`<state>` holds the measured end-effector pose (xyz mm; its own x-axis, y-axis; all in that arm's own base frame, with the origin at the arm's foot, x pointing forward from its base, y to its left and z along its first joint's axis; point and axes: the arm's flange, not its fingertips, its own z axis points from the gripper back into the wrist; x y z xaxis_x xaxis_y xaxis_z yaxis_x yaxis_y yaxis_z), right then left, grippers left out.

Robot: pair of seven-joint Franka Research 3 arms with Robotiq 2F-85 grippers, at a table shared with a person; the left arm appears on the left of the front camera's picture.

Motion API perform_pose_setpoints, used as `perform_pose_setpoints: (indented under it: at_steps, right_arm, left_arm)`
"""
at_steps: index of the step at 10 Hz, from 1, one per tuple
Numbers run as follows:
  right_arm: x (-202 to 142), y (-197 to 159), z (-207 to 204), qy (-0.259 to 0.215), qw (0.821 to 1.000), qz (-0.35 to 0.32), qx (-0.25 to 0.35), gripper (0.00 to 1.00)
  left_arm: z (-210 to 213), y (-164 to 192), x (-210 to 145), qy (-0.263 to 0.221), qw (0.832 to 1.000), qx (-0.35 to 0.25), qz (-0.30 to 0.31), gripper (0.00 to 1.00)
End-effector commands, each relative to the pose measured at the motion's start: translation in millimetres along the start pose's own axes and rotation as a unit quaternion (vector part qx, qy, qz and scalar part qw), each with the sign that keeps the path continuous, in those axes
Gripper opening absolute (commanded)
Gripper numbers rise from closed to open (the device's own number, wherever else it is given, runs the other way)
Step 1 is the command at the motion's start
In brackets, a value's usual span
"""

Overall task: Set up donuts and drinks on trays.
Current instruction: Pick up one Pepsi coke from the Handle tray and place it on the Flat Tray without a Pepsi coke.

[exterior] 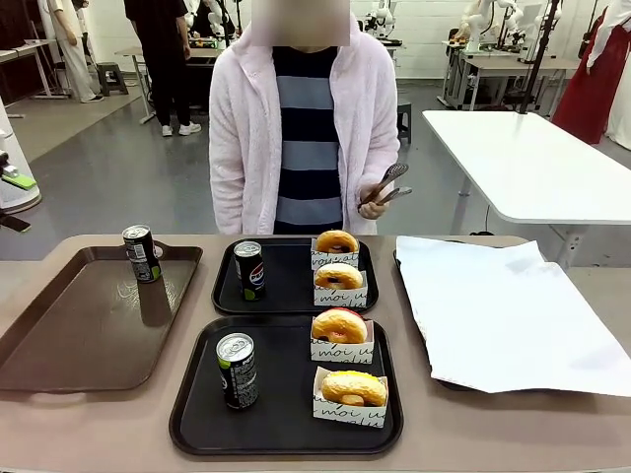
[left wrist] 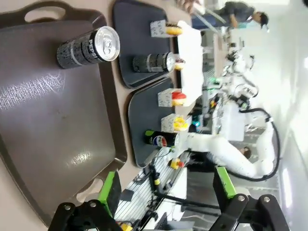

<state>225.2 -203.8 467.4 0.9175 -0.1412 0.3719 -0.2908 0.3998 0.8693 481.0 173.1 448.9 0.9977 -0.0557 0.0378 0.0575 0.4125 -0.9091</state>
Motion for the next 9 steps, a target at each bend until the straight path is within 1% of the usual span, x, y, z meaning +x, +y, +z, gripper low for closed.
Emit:
perform_pose_setpoints:
  at_steps: [1, 2, 4, 8, 9]
  right_arm:
    - [3.2, 0.0, 0.7, -0.009, 1.000, 0.009, 0.013, 1.00]
    - [3.2, 0.0, 0.7, -0.009, 1.000, 0.009, 0.013, 1.00]
    - [3.2, 0.0, 0.7, -0.009, 1.000, 0.009, 0.013, 1.00]
    - [3.2, 0.0, 0.7, -0.009, 1.000, 0.009, 0.013, 1.00]
    - [3.2, 0.0, 0.7, -0.009, 1.000, 0.009, 0.013, 1.00]
  left_arm:
    - [16.1, 17.0, -13.9, -0.038, 0.998, -0.040, -0.001, 1.00]
    - [24.5, 26.3, -20.9, -0.033, 0.998, -0.052, 0.017, 1.00]
    - [36.5, 48.7, -26.6, -0.006, 0.997, -0.070, 0.045, 1.00]
    - [31.5, 79.7, -24.7, 0.028, 0.996, -0.078, 0.042, 1.00]
    - [29.8, 83.7, -16.0, 0.021, 0.996, -0.078, 0.043, 1.00]
